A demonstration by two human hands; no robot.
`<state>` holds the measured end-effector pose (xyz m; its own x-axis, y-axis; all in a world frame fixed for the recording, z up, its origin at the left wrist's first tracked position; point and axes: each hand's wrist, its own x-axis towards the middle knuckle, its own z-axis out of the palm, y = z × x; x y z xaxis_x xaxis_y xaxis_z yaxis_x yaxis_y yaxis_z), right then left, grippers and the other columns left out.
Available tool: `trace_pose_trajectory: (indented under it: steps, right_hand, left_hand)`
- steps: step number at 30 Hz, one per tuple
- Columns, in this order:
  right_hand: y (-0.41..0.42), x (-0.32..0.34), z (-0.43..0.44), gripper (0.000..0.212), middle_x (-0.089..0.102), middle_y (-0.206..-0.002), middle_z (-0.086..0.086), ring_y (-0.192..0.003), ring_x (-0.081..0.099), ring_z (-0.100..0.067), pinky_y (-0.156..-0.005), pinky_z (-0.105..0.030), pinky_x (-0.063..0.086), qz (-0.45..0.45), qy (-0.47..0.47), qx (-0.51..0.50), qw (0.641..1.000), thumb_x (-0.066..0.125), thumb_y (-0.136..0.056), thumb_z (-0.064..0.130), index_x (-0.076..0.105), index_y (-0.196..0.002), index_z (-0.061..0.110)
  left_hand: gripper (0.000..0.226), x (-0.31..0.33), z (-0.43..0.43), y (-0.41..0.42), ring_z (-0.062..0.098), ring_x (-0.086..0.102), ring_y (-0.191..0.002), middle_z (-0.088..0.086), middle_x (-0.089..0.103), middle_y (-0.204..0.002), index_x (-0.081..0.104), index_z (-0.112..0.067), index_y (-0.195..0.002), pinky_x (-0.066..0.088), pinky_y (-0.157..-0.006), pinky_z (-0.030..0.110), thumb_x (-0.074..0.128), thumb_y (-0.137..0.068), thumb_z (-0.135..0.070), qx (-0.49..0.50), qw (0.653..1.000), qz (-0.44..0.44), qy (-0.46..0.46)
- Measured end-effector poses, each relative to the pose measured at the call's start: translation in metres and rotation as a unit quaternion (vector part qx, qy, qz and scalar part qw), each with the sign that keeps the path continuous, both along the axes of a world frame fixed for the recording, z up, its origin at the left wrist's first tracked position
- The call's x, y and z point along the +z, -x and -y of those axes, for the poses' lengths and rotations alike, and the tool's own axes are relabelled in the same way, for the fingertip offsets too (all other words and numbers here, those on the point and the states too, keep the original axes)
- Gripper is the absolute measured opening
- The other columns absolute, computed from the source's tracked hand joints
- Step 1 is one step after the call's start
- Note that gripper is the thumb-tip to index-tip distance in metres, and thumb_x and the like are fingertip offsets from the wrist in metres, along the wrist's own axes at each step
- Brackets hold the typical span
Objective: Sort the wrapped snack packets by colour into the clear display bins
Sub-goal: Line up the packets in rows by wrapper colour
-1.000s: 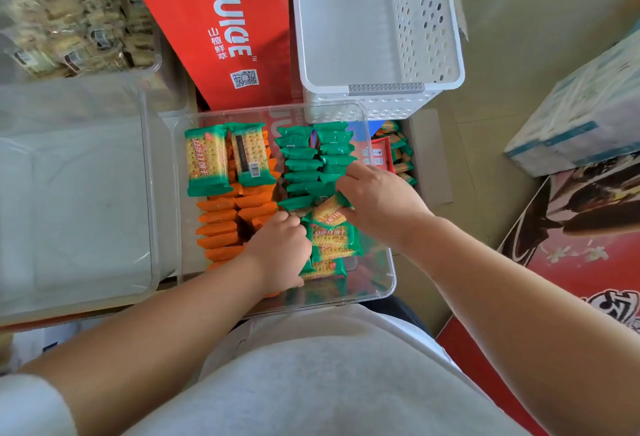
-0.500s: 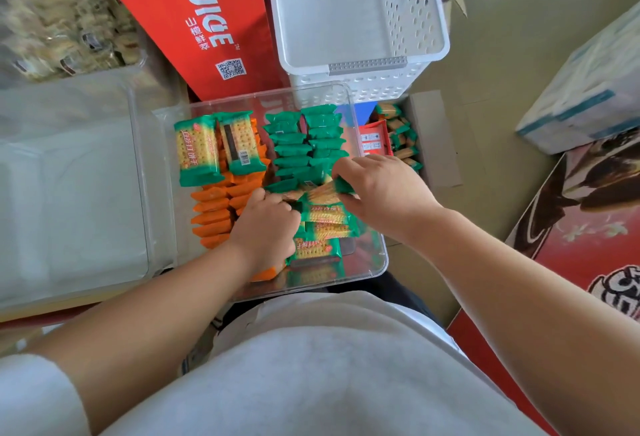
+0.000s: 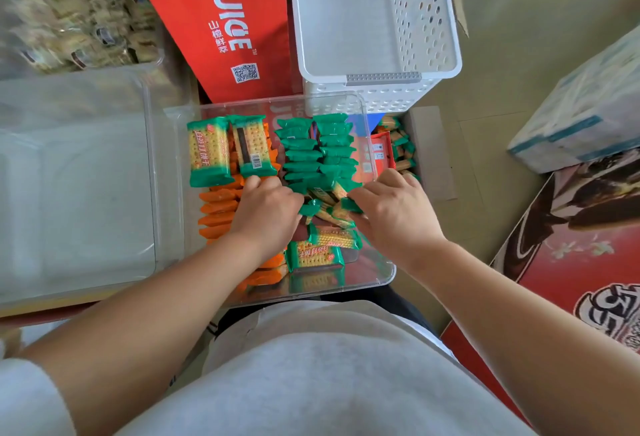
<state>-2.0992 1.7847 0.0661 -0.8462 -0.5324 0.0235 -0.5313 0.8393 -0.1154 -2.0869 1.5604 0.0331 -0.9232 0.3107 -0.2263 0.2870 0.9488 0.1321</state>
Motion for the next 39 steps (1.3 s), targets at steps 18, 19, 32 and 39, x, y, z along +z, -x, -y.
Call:
trace_pose_trajectory:
  steps: [18, 19, 32, 39]
  right_hand:
    - [0.011, -0.005, 0.010, 0.019, 0.069, -0.104, -0.003, -0.108, 0.055, -0.031, -0.090, -0.046, 0.043, -0.003, -0.026, -0.024, 0.999, 0.078, -0.074, 0.027, 0.071, -0.086, 0.015]
    - [0.013, -0.006, 0.010, 0.022, 0.068, -0.117, -0.004, -0.119, 0.053, -0.032, -0.096, -0.049, 0.042, 0.019, -0.030, -0.007, 0.999, 0.079, -0.072, 0.028, 0.072, -0.088, 0.015]
    - [0.024, -0.009, 0.015, 0.027, 0.060, -0.085, 0.006, -0.104, 0.048, -0.024, -0.102, -0.050, 0.033, 0.072, -0.091, 0.014, 0.993, 0.068, -0.075, 0.040, 0.071, -0.094, 0.021]
    - [0.030, -0.002, 0.021, 0.016, 0.058, -0.072, 0.006, -0.098, 0.052, -0.027, -0.102, -0.056, 0.034, 0.063, -0.121, 0.017, 0.991, 0.074, -0.070, 0.033, 0.068, -0.075, 0.019]
  left_hand:
    - [0.026, -0.010, -0.025, -0.016, 0.028, 0.039, -0.105, 0.000, 0.051, -0.106, 0.062, -0.020, -0.104, 0.024, -0.092, 0.052, 0.044, -0.092, -0.006, -0.047, 0.997, 0.032, 0.061]
    - [0.025, -0.009, -0.025, -0.016, 0.028, 0.038, -0.105, -0.001, 0.052, -0.104, 0.060, -0.020, -0.102, 0.023, -0.093, 0.053, 0.043, -0.092, -0.005, -0.044, 0.997, 0.039, 0.057]
    - [0.030, -0.012, -0.004, -0.007, 0.020, 0.042, -0.116, -0.009, 0.069, -0.112, 0.057, -0.030, -0.126, 0.018, -0.100, 0.043, 0.060, -0.096, -0.032, -0.015, 0.995, 0.095, -0.037]
    - [0.036, -0.012, 0.009, -0.017, 0.020, 0.048, -0.116, -0.010, 0.068, -0.116, 0.064, -0.027, -0.121, 0.019, -0.099, 0.045, 0.073, -0.087, -0.030, -0.075, 0.991, 0.052, -0.098]
